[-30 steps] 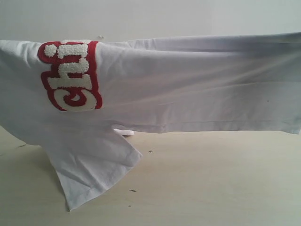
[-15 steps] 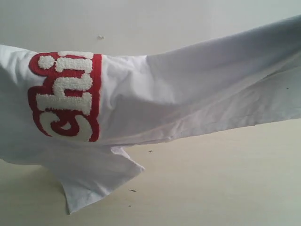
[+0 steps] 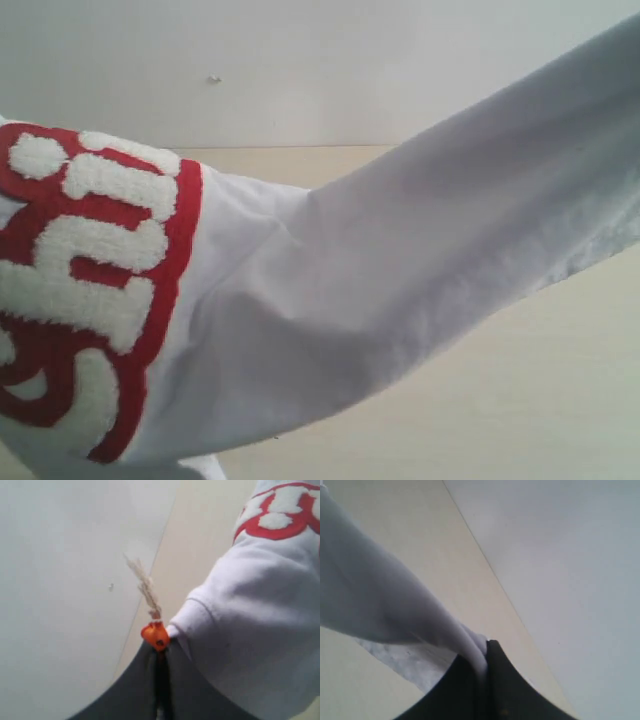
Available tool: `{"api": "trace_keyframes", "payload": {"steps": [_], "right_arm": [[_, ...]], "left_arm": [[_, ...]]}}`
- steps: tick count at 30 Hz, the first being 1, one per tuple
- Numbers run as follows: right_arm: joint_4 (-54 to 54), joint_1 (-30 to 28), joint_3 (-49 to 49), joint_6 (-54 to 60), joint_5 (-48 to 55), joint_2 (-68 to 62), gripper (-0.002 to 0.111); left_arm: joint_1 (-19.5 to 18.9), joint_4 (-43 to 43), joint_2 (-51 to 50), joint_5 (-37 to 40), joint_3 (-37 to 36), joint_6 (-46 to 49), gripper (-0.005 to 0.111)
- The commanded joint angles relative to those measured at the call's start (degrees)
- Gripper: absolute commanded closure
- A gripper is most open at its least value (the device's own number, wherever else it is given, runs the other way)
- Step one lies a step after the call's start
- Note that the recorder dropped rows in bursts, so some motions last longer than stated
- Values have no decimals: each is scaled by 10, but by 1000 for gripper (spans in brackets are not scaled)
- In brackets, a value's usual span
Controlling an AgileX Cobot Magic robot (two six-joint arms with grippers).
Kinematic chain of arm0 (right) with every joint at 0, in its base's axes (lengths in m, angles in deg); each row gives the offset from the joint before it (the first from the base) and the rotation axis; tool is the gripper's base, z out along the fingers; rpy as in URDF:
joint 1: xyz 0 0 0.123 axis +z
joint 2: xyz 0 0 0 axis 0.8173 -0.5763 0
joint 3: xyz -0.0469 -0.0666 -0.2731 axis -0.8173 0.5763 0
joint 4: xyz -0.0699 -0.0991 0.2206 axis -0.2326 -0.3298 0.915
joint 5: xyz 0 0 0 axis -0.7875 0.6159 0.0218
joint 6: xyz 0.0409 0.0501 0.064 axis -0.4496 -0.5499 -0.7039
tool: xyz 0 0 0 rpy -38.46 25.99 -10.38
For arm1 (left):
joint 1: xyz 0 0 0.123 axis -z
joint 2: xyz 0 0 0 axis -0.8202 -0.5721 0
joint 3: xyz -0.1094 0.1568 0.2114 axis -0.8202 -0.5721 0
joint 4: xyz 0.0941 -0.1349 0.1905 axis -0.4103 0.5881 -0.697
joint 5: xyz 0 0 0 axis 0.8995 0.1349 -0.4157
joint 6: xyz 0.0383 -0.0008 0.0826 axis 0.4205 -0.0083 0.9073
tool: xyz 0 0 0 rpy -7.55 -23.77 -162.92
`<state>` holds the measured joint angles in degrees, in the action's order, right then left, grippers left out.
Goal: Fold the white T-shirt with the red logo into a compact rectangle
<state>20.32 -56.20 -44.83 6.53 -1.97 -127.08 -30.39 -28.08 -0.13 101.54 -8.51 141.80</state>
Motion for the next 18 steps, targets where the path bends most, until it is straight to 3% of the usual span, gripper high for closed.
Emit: {"api": "trace_keyframes", "payload": {"steps": [1, 7, 13, 18], "right_arm": [[-35, 42, 0, -82, 18, 41, 108], [-79, 96, 2, -271, 29, 78, 108], [-84, 101, 4, -335, 29, 86, 108], [-84, 101, 40, -349, 29, 38, 108]], "left_arm": [[47, -17, 49, 44, 13, -44, 107], [118, -93, 91, 44, 27, -218, 107], [146, -130, 81, 44, 21, -241, 107], [170, -228, 25, 44, -34, -241, 107]]}}
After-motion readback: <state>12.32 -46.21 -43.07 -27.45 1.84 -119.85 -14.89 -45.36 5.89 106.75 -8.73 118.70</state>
